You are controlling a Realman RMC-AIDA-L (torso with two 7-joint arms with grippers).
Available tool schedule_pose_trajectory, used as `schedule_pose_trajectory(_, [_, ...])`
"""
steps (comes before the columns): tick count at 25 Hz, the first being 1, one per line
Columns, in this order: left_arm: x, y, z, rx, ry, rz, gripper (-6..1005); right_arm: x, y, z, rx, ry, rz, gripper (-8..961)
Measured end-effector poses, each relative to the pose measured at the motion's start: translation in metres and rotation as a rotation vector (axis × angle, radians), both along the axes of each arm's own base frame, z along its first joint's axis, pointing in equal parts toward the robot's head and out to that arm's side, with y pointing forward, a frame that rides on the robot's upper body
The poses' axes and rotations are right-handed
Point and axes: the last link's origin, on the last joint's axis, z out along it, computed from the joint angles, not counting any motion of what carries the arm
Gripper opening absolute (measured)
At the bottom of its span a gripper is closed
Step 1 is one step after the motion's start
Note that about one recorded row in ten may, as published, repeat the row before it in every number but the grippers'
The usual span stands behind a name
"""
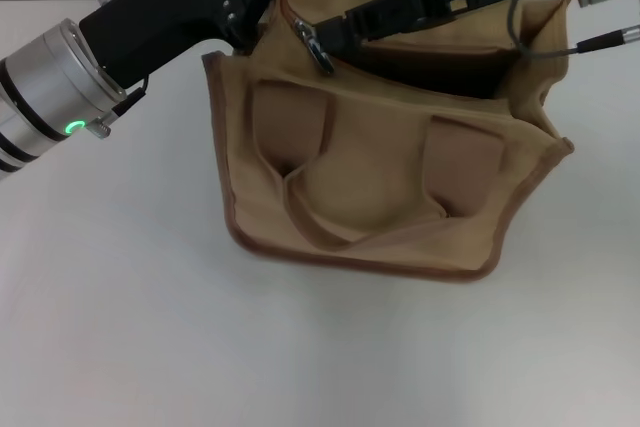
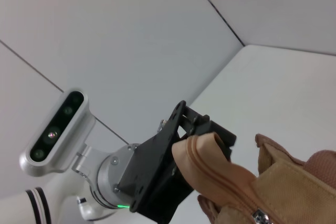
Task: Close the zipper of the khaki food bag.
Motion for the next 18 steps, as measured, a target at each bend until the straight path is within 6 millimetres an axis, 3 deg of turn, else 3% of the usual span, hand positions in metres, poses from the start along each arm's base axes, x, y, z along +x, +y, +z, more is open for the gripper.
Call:
schedule_pose_trajectory(3, [-0.001, 0.0, 0.001, 0.005, -0.01, 0.006, 21, 0.003, -0.001, 0.002, 0.001, 0.021, -0.013, 274])
schedule_pose_trajectory(18, [0.002, -0.001, -0.001, -0.008, -0.022, -0.004, 21, 0.003, 0.003, -0.009, 0.007, -0.029, -0.017, 283])
